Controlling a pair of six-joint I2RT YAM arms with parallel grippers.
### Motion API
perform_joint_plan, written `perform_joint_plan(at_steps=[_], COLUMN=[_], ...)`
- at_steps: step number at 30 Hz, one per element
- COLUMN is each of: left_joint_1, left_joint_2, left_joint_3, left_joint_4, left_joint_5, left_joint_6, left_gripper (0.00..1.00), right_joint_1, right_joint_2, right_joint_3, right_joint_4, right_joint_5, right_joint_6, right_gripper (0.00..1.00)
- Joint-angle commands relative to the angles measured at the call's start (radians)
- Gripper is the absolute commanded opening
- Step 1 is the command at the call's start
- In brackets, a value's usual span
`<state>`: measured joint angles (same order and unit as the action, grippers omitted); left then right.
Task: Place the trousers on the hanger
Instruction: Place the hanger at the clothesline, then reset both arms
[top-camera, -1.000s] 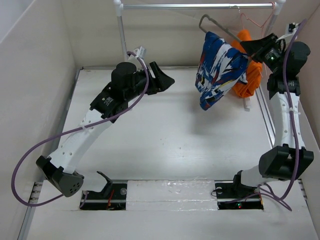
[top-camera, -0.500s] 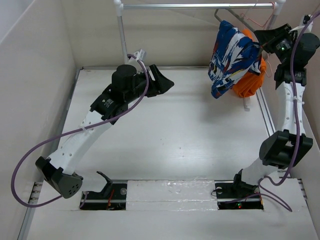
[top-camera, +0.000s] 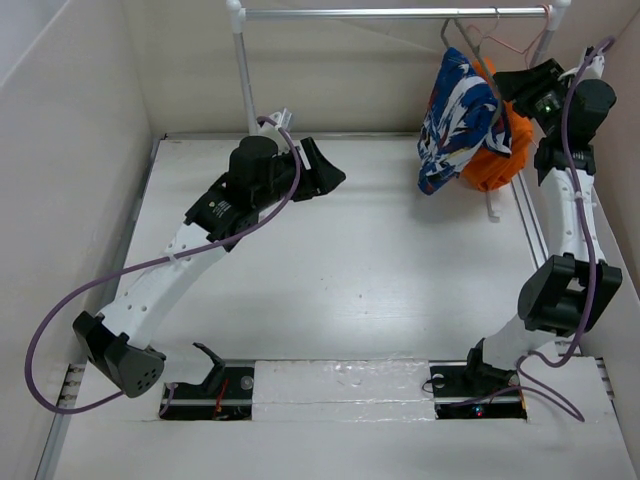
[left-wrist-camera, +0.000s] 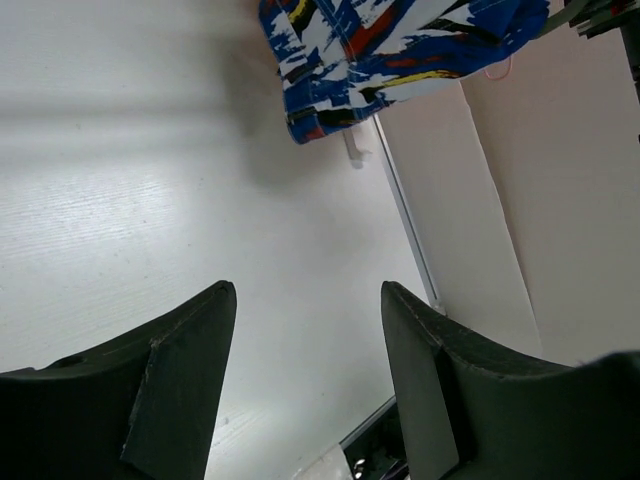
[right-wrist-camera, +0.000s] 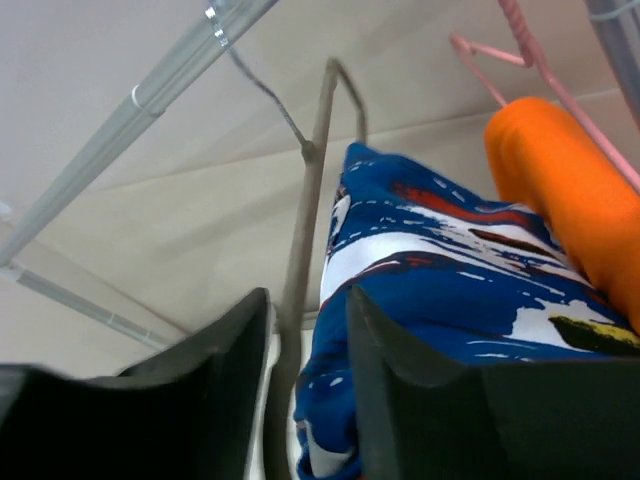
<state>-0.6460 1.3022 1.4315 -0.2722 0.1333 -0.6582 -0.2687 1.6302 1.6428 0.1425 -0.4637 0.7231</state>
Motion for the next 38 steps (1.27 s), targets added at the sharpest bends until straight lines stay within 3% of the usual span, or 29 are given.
perform_joint_plan(at_steps=[1,2,5,8,12,16,24,29,33,38], left_joint_1=[-0.001,-0.001,-0.001,-0.001,0.008,0.017,0.017,0.017,0.017,0.017], left_joint_2=[-0.015,-0.012,0.005,0.037,0.094,0.103,-0.050,-0.219,-0.287,-0.291], left_joint_3=[-0.008,-0.005,0.023,0.093,0.205,0.227,-0.012,-0.265,-0.397,-0.428], left_joint_4=[0.013,0.013,-0.016,-0.062,-0.127,-0.113,-0.030,0.022,0.016,0.044], left_joint_5=[-0.020,-0.020,-0.040,-0.075,-0.086,-0.057,-0.109,-0.116,-0.110,-0.084], left_joint_6=[0.029,0.031,0.048,0.091,0.126,0.137,0.108,0.080,0.034,0.012], left_gripper=[0.56,0.56,0.58,0.63,0.66,0.66,0.64,0.65,0.64,0.63], right_joint_1=[0.008,-0.001,-0.015,-0.036,-0.060,-0.024,0.177,0.260,0.283,0.296], right_joint_2=[-0.066,-0.070,-0.102,-0.135,-0.185,-0.257,-0.631,-0.874,-1.024,-0.985], right_joint_3=[0.000,0.002,0.046,0.109,0.115,0.060,-0.473,-0.827,-0.959,-0.876], right_joint_4=[0.076,0.065,-0.018,-0.087,-0.038,-0.026,-0.095,-0.401,-0.494,-0.477], right_joint_5=[-0.022,-0.030,-0.036,-0.049,-0.122,-0.284,-0.372,-0.237,-0.188,-0.153], right_joint_6=[-0.048,-0.057,-0.149,-0.226,-0.257,-0.336,-0.618,-0.824,-0.829,-0.835], right_gripper=[0.51,0.67,1.00,1.00,1.00,1.00,1.00,1.00,1.00,1.00])
